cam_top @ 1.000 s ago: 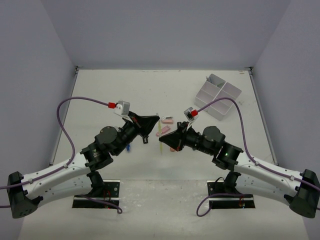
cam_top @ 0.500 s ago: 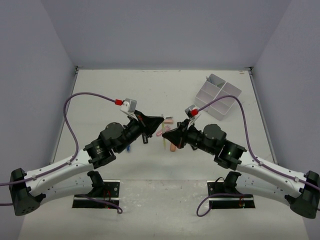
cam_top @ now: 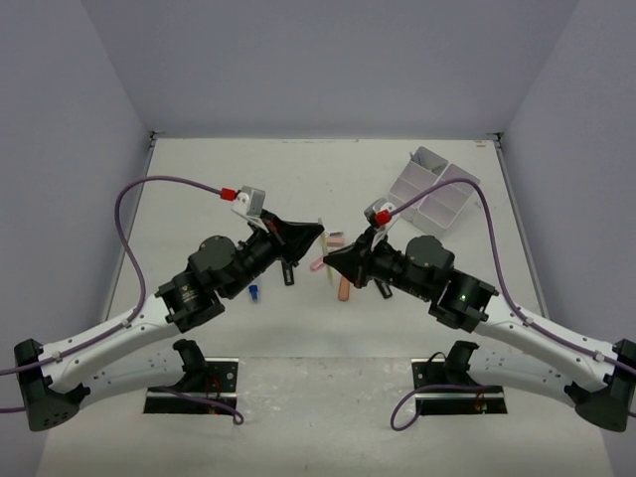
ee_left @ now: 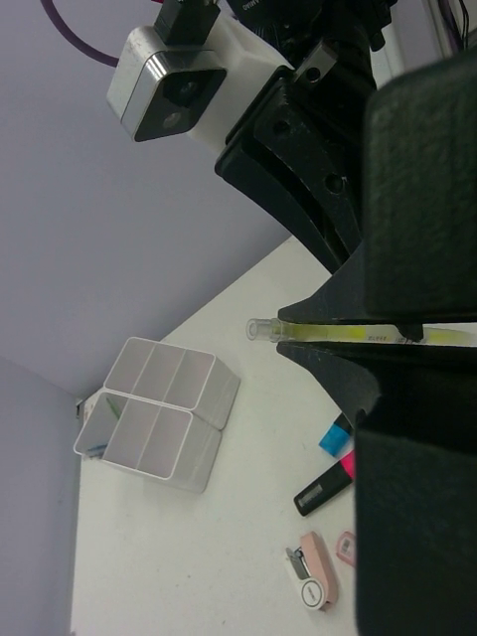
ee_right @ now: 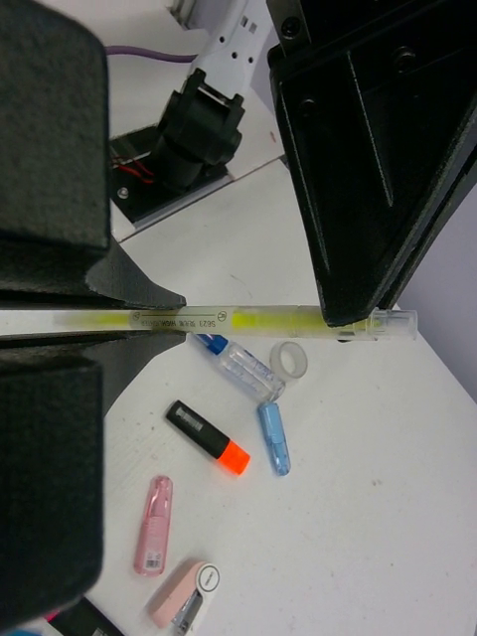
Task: Sort the stationery into containers
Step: Close the pen cap on the pen.
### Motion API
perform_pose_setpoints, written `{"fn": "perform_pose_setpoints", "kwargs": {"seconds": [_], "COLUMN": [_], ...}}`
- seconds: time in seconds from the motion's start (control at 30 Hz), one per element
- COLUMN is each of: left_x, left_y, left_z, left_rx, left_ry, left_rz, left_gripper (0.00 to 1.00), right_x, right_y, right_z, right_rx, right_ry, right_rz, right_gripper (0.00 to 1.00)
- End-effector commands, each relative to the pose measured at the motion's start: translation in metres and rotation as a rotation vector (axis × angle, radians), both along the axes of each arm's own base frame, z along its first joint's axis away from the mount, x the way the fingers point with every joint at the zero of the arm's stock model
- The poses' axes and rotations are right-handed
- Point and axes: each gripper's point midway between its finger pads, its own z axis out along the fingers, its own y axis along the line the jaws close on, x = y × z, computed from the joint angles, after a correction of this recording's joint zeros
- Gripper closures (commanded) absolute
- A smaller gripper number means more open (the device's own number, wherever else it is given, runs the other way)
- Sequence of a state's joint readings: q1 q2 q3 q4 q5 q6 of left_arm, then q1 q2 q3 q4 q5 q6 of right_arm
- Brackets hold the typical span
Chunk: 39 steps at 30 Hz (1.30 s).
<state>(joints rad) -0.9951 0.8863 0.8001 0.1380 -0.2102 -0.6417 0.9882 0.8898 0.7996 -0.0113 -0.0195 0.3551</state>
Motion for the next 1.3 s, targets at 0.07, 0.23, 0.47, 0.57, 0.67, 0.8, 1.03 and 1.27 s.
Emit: {"fn": "perform_pose_setpoints", "kwargs": {"seconds": [0.07,0.23,0.47,0.57,0.67,0.8,1.03,1.27], "left_x": [-0.014,-0.013,-0.01,-0.009,-0.014,-0.033,-0.052,-0.026], "left_y": [-0.004,-0.003,0.007,0.007,0.007,0.004,0.003,0.021], "left_z": [-0.033,-0.024,-0.014,-0.009,0.001,0.027,0.047,0.05], "left_rx": [0.097,0.053,0.068,0.058,0.043,-0.006,-0.05,0.023], "left_ry": [0.017,0.015,-0.007,-0.017,-0.048,-0.156,-0.238,-0.198], "left_rz": [-0.072,-0.063,-0.021,-0.017,-0.043,-0.142,-0.234,-0.066], "left_gripper": [0.96,0.84,0.67,0.88,1.0,1.0,1.0,0.25], "right_x": [0.007,0.002,-0.007,-0.011,-0.014,-0.02,-0.017,-0.017], "right_y": [0.008,0.021,0.025,0.027,0.03,0.037,0.046,0.043], "right_z": [0.085,0.079,0.069,0.068,0.064,0.052,0.056,0.049], "right_rx": [0.232,0.244,0.215,0.209,0.197,0.171,0.174,0.144], "right_ry": [-0.055,-0.072,-0.1,-0.103,-0.111,-0.118,-0.113,-0.128], "right_rz": [-0.026,0.042,0.105,0.132,0.162,0.222,0.233,0.229], "right_gripper": [1.0,1.0,1.0,1.0,1.0,0.79,0.96,1.0]}}
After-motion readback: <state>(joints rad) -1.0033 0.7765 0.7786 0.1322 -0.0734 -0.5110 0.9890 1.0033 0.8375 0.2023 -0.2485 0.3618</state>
